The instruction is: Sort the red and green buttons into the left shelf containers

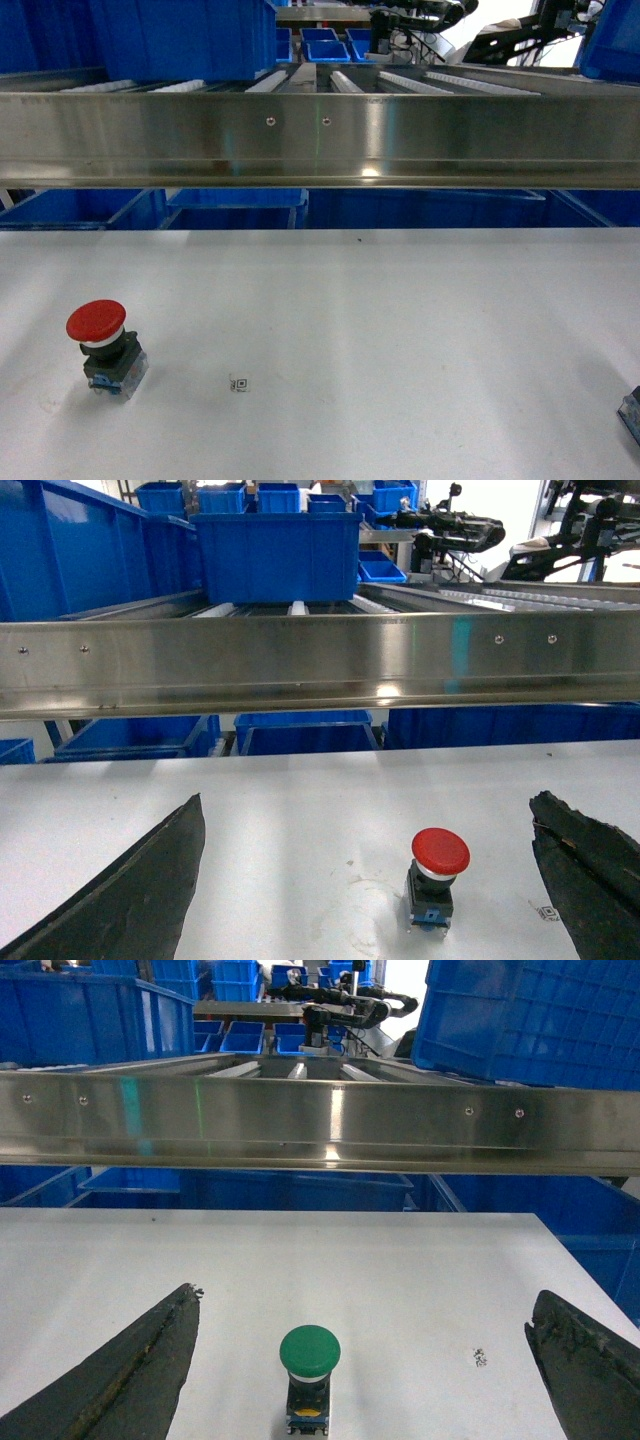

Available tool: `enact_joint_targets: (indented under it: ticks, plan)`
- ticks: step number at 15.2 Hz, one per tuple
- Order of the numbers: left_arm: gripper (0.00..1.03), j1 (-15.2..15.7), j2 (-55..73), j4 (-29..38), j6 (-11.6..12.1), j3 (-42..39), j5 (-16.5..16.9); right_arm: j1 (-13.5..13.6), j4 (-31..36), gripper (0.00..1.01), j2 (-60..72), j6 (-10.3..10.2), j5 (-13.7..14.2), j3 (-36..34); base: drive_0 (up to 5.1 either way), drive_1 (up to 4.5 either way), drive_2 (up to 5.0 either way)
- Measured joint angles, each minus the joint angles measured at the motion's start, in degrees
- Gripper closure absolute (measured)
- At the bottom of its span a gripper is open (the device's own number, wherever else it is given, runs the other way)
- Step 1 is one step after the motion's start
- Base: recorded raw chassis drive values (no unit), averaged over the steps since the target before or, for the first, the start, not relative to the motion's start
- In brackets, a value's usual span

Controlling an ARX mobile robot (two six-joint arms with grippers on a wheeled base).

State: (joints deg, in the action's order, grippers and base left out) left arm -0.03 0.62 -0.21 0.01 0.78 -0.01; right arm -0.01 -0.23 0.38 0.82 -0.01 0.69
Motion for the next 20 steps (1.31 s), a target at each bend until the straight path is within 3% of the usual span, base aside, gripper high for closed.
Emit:
enact_joint_targets:
  ticks: [14, 15, 16, 18, 20]
  plan:
    - [0.05, -0.7, 0.0, 0.8, 0.1, 0.0, -0.5, 0.1, 1.7, 0.03, 1.0, -0.2, 0.0, 0.0, 0.0, 0.0, 0.0]
    - [0.05, -3.1, 0.9, 4.5, 0.6, 0.1, -2.5, 1.6, 6.8, 0.03, 6.7, -1.4, 1.0, 0.9, 0.0, 0.0, 0.0]
    - [0.05, -3.6, 5.0, 6.8, 0.3, 1.6, -0.5, 4.2, 13.1, 0.03, 16.3, -2.7, 2.1, 3.0, 0.0, 0.0, 0.0]
    - [0.05, -1.7, 18.3, 15.0, -0.8, 5.6, 1.4, 7.1, 23.3, 0.03, 32.2, -4.5, 2.8, 8.9, 0.0, 0.0, 0.0]
    - [0.05, -0.7, 35.5, 23.5, -1.9, 14.0, 6.3, 7.5, 33.5, 0.03, 50.6, -4.9, 4.8, 19.0, 0.0, 0.0, 0.0]
